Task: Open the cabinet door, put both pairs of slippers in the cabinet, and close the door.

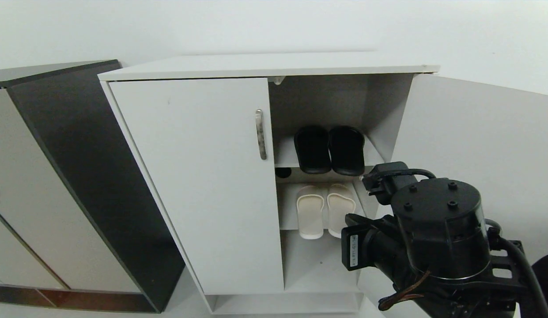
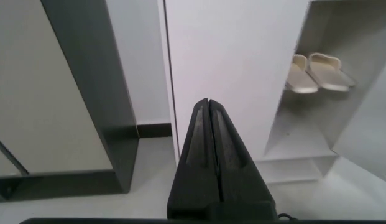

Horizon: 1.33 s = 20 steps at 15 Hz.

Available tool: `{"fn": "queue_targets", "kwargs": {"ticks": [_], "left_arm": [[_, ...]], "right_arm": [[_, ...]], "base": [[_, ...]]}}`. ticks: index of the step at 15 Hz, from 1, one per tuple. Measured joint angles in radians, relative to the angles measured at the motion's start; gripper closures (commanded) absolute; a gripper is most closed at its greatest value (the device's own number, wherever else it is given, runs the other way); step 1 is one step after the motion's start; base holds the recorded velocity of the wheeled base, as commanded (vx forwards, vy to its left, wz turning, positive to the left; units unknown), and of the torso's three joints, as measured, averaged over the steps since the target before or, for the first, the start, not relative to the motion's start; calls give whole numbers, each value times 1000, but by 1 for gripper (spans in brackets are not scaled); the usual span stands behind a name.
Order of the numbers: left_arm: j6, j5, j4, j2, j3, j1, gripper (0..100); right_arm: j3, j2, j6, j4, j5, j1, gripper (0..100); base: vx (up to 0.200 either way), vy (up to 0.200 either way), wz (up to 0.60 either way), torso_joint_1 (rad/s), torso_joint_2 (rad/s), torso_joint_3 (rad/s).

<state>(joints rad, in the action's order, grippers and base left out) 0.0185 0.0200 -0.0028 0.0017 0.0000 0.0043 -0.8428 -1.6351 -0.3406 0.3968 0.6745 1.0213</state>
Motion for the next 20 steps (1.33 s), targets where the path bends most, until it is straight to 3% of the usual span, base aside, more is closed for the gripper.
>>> {"fn": "queue_targets", "kwargs": {"ticks": [8, 12, 20], "left_arm": [[0, 0, 1, 0, 0, 0, 100], [0, 0, 0, 0, 0, 0, 100], [0, 0, 0, 0, 0, 0, 100]], "right_arm": [[30, 1, 4, 30, -6, -6, 100], [60, -1, 41, 98, -15, -25, 100], [73, 0, 47, 105, -16, -37, 100]], "base": [[-200, 0, 0, 4, 5, 2], [0, 0, 0, 0, 0, 0], [0, 0, 0, 0, 0, 0]]}}
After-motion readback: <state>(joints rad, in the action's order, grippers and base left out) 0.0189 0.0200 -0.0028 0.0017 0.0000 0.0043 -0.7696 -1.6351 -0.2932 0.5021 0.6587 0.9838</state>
